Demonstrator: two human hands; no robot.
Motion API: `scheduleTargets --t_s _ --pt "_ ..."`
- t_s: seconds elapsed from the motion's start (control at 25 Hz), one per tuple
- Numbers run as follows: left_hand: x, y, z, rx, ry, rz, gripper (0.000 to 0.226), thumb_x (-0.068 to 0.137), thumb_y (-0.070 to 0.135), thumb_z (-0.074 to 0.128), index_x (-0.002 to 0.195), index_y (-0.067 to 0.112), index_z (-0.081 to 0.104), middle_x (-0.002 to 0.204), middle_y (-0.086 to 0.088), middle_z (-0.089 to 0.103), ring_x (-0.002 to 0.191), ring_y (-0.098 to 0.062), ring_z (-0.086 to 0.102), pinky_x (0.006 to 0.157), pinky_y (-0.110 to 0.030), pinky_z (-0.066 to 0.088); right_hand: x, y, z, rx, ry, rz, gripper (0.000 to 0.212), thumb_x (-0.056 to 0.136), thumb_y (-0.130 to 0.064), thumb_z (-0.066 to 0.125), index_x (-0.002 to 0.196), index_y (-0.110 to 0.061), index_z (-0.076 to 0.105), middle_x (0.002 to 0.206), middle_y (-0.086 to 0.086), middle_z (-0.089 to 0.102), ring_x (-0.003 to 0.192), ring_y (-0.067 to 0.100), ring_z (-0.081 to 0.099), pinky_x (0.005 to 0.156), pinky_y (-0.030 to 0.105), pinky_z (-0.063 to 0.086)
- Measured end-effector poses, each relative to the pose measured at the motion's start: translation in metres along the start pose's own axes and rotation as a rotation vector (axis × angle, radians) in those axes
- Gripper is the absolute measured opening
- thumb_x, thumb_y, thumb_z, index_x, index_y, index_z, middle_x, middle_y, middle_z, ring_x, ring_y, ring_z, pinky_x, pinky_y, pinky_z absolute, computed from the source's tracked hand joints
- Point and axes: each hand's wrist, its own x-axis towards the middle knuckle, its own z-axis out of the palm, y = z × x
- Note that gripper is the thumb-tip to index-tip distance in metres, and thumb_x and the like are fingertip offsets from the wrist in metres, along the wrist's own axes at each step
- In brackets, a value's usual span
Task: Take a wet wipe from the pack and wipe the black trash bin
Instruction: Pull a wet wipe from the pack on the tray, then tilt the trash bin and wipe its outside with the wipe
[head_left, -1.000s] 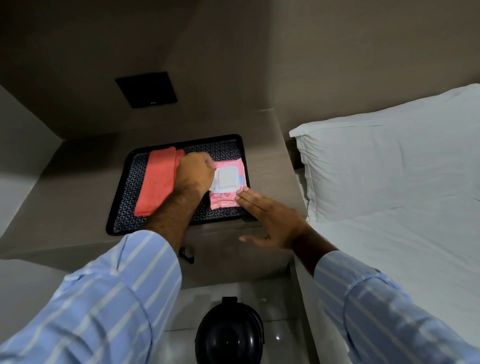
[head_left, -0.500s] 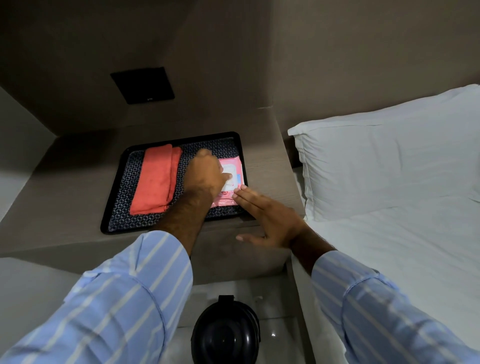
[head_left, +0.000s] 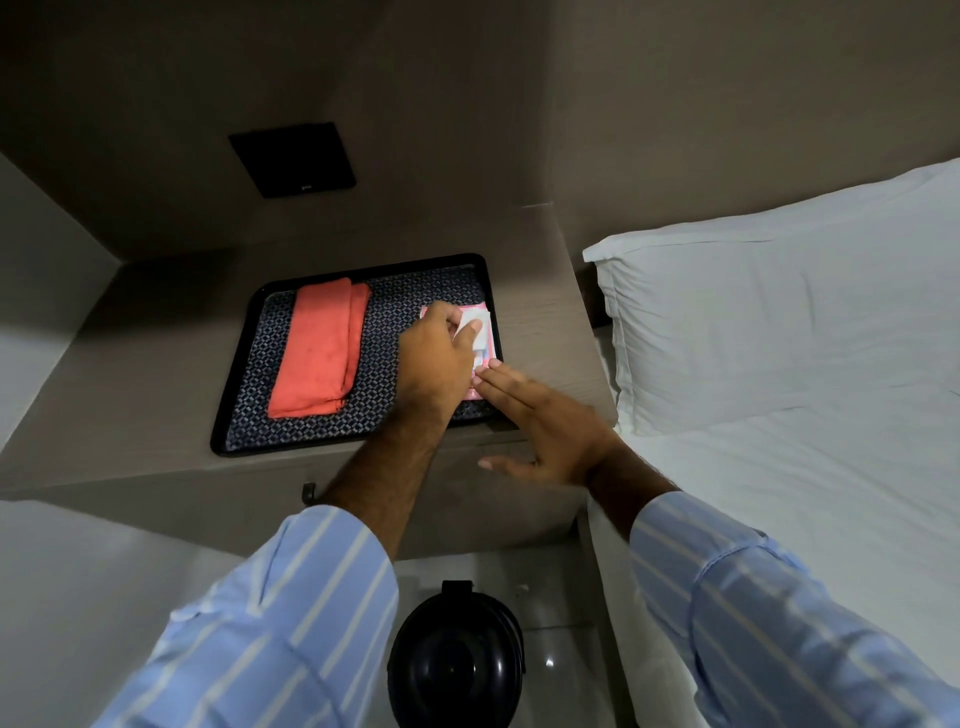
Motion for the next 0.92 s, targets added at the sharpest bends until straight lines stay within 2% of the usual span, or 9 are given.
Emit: scheduleTargets --t_s 0.12,0.24,0.36,0.44,0.52,0.56,0.64,0.76,0.92 --pt "-0.002 -0.006 0.004 0.184 -0.068 0.056 0.021 0.101 0.025 0.061 0.11 0.006 0.064 0.103 -0.015 0.074 0.09 -0.026 0.07 0.068 -0.024 0.047 0.0 -0.001 0.001 -0.009 0.005 0.01 0.097 0.093 -0.066 0.059 0.165 -0.009 0.027 0.174 0.013 0.026 0.163 0.027 0.02 0.129 0.038 0.023" --pt "-0.004 -0.005 0.005 0.247 -0.111 0.1 0.022 0.1 0.027 0.062 0.11 0.007 0.064 0.103 -0.015 0.075 0.092 -0.029 0.071 0.074 -0.032 0.055 -0.001 -0.003 -0.001 -0.003 0.001 0.018 0.097 0.093 -0.065 0.06 0.165 -0.009 0.027 0.175 0.012 0.025 0.163 0.026 0.02 0.127 0.032 0.017" --pt "-0.005 -0.005 -0.003 0.004 -0.118 -0.001 0.017 0.095 0.023 0.071 0.104 0.009 0.069 0.1 -0.008 0.075 0.093 -0.022 0.071 0.084 -0.03 0.059 -0.002 -0.009 -0.012 0.078 0.0 0.042 0.087 0.096 -0.049 0.067 0.164 -0.009 0.03 0.172 0.014 0.031 0.16 0.025 0.027 0.126 0.029 0.019" --pt "-0.011 -0.011 -0.012 -0.175 -0.099 -0.097 0.016 0.091 0.021 0.076 0.1 0.009 0.073 0.095 -0.004 0.074 0.09 -0.019 0.071 0.088 -0.035 0.06 -0.005 -0.017 -0.017 0.232 0.152 0.146 0.067 0.098 -0.024 0.07 0.157 -0.006 0.044 0.159 0.018 0.052 0.148 0.029 0.049 0.121 0.029 0.036" --pt "-0.022 -0.017 -0.022 -0.425 -0.106 -0.199 0.012 0.09 0.016 0.077 0.099 0.008 0.075 0.091 -0.004 0.073 0.084 -0.015 0.069 0.085 -0.039 0.059 -0.009 -0.03 -0.022 0.558 0.454 0.394 0.041 0.1 -0.007 0.066 0.14 -0.002 0.063 0.131 0.019 0.073 0.12 0.032 0.072 0.105 0.033 0.055" --pt "-0.029 -0.02 -0.025 -0.537 -0.128 -0.227 0.01 0.09 0.013 0.076 0.099 0.007 0.076 0.09 -0.003 0.074 0.081 -0.012 0.068 0.082 -0.038 0.059 -0.011 -0.039 -0.024 0.787 0.534 0.503 0.033 0.101 -0.006 0.065 0.134 -0.002 0.068 0.117 0.017 0.078 0.106 0.029 0.077 0.097 0.036 0.061" --pt "-0.046 -0.023 -0.031 -0.646 -0.184 -0.241 0.007 0.092 0.01 0.074 0.097 0.011 0.078 0.087 0.007 0.078 0.077 -0.002 0.069 0.074 -0.026 0.06 -0.015 -0.057 -0.028 1.111 0.548 0.567 0.03 0.101 -0.01 0.067 0.13 -0.003 0.071 0.105 0.009 0.08 0.091 0.015 0.079 0.085 0.029 0.066" --pt "-0.073 -0.022 -0.037 -0.666 -0.258 -0.23 0.019 0.095 0.006 0.07 0.089 0.022 0.078 0.078 0.013 0.077 0.07 0.005 0.069 0.059 -0.012 0.056 -0.023 -0.085 -0.026 1.318 0.549 0.581 0.032 0.1 -0.006 0.068 0.13 0.002 0.07 0.105 0.011 0.079 0.092 0.016 0.077 0.077 0.02 0.064" --pt "-0.109 -0.027 -0.048 -0.74 -0.33 -0.287 0.015 0.099 0.014 0.066 0.094 0.017 0.079 0.081 0.003 0.076 0.074 -0.007 0.068 0.061 -0.017 0.059 -0.045 -0.104 -0.012 1.329 0.564 0.627 0.031 0.096 -0.009 0.073 0.125 0.004 0.073 0.115 0.023 0.08 0.103 0.032 0.079 0.075 0.021 0.064"
